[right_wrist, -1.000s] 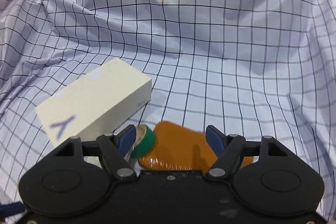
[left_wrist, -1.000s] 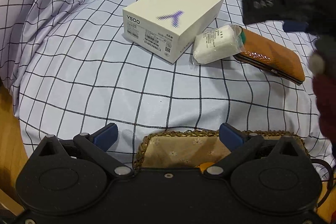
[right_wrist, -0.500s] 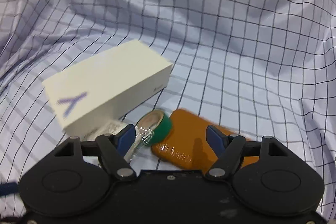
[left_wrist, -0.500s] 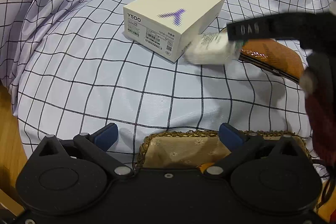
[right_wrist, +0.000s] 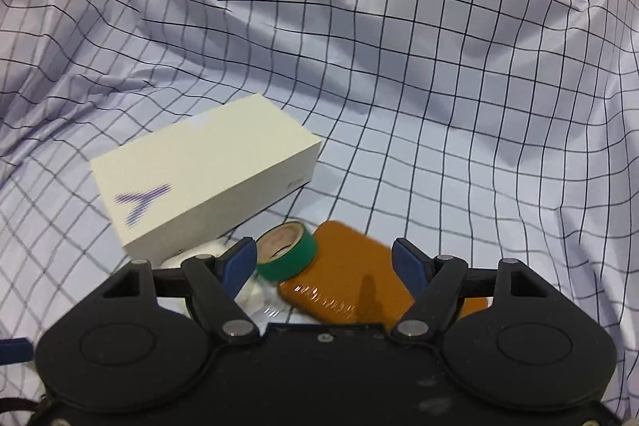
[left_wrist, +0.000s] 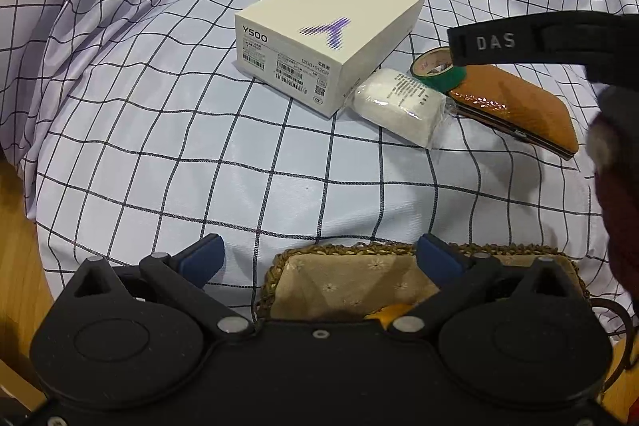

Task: Organize soft objects
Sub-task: 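Close the right tool around the green tape roll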

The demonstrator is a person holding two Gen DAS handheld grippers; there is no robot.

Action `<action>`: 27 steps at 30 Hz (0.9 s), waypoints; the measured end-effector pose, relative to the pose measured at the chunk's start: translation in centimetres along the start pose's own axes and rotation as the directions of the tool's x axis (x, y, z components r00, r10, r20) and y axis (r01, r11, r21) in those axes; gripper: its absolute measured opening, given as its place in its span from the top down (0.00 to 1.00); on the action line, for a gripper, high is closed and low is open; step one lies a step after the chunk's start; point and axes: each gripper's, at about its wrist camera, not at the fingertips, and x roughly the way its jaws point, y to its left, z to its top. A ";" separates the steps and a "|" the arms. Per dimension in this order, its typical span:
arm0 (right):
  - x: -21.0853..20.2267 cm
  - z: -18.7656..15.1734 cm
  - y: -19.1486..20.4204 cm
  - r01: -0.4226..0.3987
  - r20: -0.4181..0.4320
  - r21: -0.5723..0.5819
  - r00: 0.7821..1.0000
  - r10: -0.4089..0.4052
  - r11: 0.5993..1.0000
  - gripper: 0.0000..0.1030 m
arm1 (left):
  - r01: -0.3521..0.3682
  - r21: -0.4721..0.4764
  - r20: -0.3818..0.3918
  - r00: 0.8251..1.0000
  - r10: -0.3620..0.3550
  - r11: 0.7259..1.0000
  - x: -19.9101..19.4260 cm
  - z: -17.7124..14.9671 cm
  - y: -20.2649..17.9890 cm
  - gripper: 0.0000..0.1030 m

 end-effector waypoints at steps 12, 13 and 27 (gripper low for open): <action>2.6 0.4 -0.6 0.054 -0.044 0.009 0.998 -0.053 0.999 0.30 | 0.007 -0.010 -0.005 1.000 -0.007 1.000 0.1 -0.1 0.1 0.04; 2.7 0.5 -0.7 0.054 -0.046 0.013 0.997 -0.053 0.998 0.30 | 0.007 -0.010 -0.004 1.000 -0.007 1.000 0.1 -0.1 0.1 0.04; 2.1 0.1 -0.5 0.014 -0.024 -0.067 1.000 -0.015 0.998 0.29 | 0.013 -0.017 -0.003 1.000 -0.013 1.000 0.0 0.0 0.1 0.04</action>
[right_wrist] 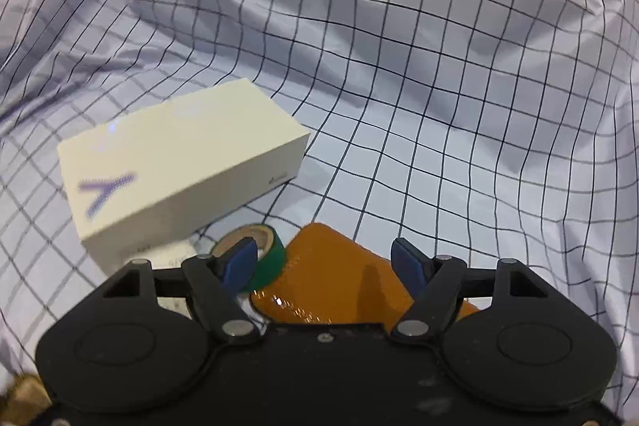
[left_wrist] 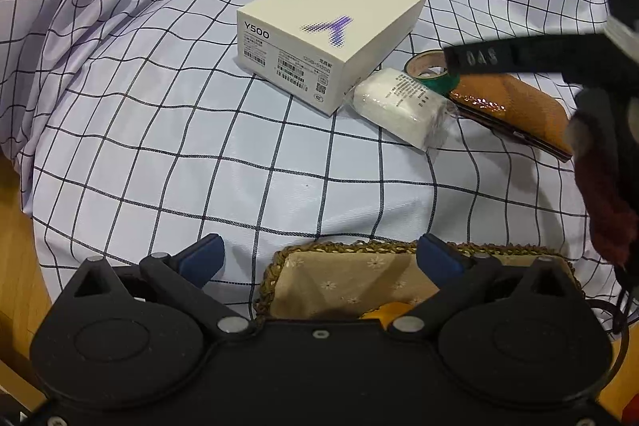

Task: Organize soft objects
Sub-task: 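Close the right tool around the green tape roll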

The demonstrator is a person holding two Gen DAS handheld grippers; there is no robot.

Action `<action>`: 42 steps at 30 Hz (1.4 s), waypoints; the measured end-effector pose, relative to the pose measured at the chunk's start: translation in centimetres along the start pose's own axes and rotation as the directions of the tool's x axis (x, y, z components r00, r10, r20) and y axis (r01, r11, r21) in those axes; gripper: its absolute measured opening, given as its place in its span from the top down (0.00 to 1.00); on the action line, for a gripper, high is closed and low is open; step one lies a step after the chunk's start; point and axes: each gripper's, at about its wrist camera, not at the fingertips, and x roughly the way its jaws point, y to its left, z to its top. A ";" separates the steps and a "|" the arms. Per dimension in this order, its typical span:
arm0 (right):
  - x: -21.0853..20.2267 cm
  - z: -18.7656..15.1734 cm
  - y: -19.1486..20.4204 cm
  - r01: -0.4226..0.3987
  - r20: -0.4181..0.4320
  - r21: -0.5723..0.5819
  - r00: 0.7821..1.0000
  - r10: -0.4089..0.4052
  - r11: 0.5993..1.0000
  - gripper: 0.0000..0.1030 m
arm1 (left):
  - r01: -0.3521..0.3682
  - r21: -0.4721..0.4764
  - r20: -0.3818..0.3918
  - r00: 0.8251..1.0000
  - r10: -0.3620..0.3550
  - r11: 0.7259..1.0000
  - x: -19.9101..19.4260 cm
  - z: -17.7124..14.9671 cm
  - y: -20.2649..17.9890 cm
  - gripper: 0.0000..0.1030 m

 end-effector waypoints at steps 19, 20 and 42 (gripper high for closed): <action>-0.1 -0.8 2.8 -0.054 0.042 -0.238 0.997 0.066 0.970 0.29 | 0.010 -0.003 -0.004 1.000 -0.010 1.000 0.1 0.0 -0.1 0.04; 0.1 -0.8 2.9 -0.053 0.044 -0.252 0.997 0.066 0.966 0.29 | 0.010 -0.004 -0.005 1.000 -0.010 1.000 0.1 0.0 0.0 0.04; 1.9 -0.1 3.0 -0.120 0.026 -0.269 0.991 0.132 0.956 0.55 | 0.011 -0.024 -0.001 1.000 -0.011 1.000 0.2 0.6 0.1 0.04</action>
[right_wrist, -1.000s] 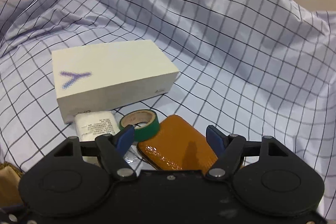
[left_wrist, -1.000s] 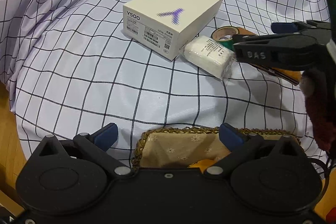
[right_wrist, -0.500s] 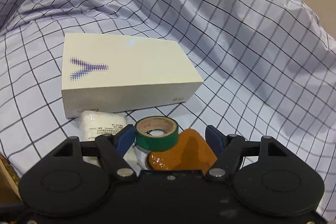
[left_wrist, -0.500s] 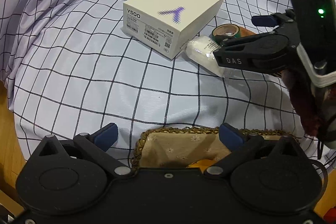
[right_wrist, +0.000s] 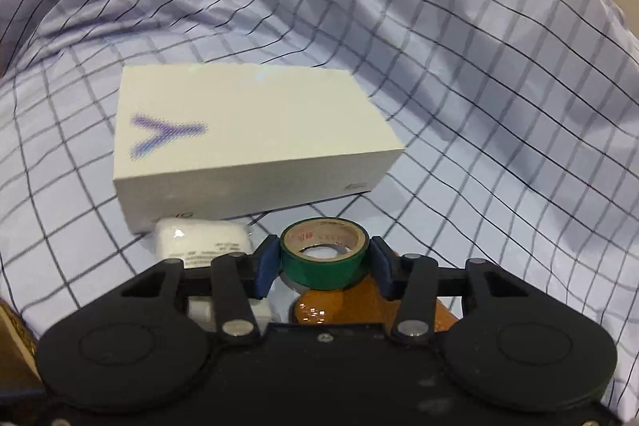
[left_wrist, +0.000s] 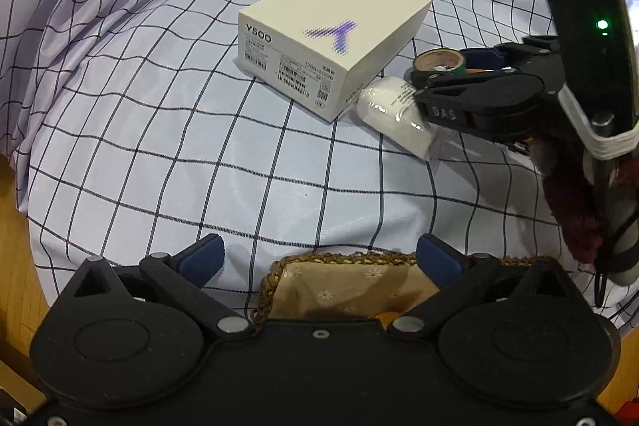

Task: Organize soft objects
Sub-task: 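Close the right tool around the green tape roll, then grasp the white wrapped packet with the left tool while the right tool holds the tape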

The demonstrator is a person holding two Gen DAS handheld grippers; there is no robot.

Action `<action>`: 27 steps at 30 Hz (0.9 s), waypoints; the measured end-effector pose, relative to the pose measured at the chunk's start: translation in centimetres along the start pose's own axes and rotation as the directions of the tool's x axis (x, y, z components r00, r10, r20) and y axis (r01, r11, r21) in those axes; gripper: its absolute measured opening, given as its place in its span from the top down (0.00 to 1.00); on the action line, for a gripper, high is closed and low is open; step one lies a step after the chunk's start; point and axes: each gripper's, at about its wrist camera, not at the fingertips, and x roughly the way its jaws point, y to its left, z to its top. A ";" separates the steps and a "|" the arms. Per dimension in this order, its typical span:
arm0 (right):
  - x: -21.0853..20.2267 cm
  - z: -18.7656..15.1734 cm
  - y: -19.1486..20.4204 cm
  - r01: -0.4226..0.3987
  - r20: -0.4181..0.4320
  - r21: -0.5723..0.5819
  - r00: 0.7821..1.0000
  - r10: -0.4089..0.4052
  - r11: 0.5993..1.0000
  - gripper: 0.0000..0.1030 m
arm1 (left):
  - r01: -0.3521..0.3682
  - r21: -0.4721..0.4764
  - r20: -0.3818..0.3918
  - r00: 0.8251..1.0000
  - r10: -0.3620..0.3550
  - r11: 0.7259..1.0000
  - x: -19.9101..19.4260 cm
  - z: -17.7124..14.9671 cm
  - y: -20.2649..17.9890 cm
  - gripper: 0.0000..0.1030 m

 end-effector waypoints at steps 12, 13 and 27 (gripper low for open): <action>-6.4 -2.0 -3.5 0.069 0.068 0.239 0.994 -0.088 0.968 0.55 | 0.038 -0.060 0.040 0.999 -0.036 0.997 0.0 3.4 -1.1 0.04; -7.0 -2.4 -3.8 0.081 0.070 0.258 0.992 -0.102 0.963 0.55 | 0.037 -0.070 0.048 0.998 -0.034 0.997 0.0 3.8 -1.3 0.04; -9.8 -8.1 -4.4 0.155 -0.025 0.392 0.987 -0.158 0.907 0.55 | -0.059 -0.254 0.076 0.994 0.081 0.965 3.0 7.8 -4.3 0.04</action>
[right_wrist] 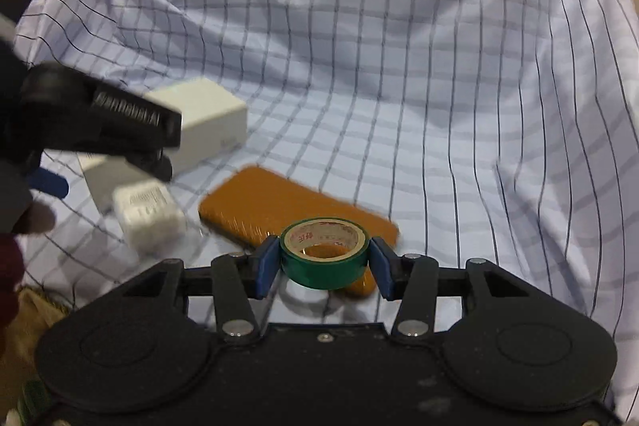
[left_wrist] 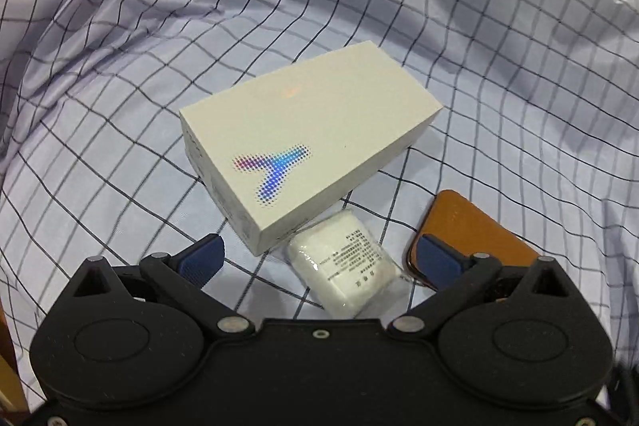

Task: Organize soft objects
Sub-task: 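Grasp the white wrapped packet with the left tool while the right tool holds the tape, then carry the white packet and green tape roll over the basket with both tools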

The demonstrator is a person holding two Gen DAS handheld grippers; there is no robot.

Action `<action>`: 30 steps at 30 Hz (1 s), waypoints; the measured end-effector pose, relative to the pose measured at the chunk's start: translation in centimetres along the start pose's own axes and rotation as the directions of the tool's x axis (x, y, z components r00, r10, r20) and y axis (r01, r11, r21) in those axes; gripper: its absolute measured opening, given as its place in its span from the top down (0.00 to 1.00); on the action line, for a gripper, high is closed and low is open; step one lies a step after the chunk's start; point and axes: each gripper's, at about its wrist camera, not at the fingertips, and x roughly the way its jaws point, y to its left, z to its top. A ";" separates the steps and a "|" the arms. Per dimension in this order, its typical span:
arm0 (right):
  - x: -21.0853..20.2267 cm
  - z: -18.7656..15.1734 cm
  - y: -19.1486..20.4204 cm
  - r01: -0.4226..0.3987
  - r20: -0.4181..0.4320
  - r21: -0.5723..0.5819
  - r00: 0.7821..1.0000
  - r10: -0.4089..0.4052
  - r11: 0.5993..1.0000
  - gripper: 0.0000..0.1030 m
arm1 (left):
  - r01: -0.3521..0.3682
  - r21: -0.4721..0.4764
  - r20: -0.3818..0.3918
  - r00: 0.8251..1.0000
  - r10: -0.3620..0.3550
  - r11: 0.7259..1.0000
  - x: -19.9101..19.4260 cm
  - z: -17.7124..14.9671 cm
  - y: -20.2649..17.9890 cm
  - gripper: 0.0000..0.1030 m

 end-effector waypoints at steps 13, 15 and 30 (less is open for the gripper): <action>0.9 -1.5 -1.4 -0.053 -0.075 0.099 0.995 0.061 0.994 0.53 | -0.047 -0.025 -0.061 0.997 0.045 0.999 2.7 -0.6 -0.6 0.17; 1.1 -1.4 -1.4 -0.055 -0.073 0.098 0.995 0.062 0.994 0.53 | -0.048 -0.016 -0.051 0.998 0.047 0.999 2.5 -0.7 -0.7 0.23; 0.9 -1.5 -1.3 -0.039 -0.060 0.116 0.997 0.047 0.992 0.53 | 0.056 0.046 -0.061 0.997 -0.053 0.997 -0.1 -1.8 0.6 0.47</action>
